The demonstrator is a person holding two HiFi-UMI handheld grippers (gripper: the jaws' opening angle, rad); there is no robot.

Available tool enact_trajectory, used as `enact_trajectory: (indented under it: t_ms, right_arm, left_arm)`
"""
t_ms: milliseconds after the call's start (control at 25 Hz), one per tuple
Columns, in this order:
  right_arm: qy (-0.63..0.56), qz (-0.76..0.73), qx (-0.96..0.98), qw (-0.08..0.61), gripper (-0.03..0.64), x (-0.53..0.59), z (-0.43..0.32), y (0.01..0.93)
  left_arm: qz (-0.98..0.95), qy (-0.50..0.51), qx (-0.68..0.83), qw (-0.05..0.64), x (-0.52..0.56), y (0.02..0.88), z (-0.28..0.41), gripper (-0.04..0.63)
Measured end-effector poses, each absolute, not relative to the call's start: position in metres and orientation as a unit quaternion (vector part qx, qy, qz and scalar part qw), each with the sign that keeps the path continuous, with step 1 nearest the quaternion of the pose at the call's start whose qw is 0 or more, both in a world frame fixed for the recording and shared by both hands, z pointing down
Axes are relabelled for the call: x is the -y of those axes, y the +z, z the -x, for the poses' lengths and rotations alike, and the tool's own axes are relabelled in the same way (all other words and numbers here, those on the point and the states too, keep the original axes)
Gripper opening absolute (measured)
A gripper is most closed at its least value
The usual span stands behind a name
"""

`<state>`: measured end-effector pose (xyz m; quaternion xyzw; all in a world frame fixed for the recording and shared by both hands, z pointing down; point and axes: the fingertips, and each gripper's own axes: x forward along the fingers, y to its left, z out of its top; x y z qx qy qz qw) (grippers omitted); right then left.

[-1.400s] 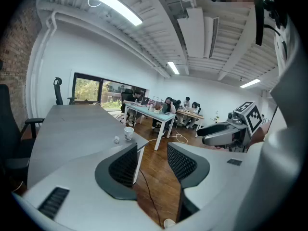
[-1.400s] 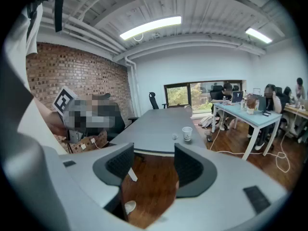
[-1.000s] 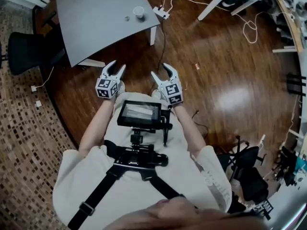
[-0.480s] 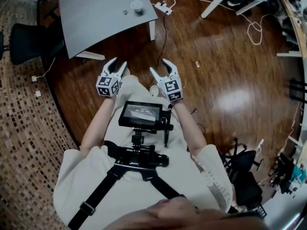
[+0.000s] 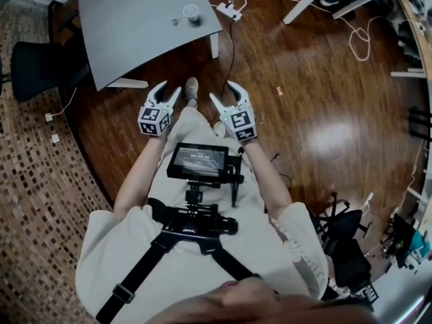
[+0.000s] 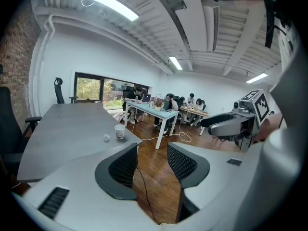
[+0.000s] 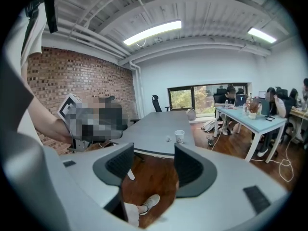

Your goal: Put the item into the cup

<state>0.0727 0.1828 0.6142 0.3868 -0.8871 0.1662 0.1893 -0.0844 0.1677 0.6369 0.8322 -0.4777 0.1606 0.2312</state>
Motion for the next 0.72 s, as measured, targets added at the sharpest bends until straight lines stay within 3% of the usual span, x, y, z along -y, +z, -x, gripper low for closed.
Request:
enact_trajectory:
  t_ms: [720]
  right_arm:
    - [0.175,-0.406,0.872,0.208,0.278,-0.047,-0.024,0.628]
  left_arm:
    - [-0.866,0.205,0.395,0.227,-0.008,0.668,0.113,0.196]
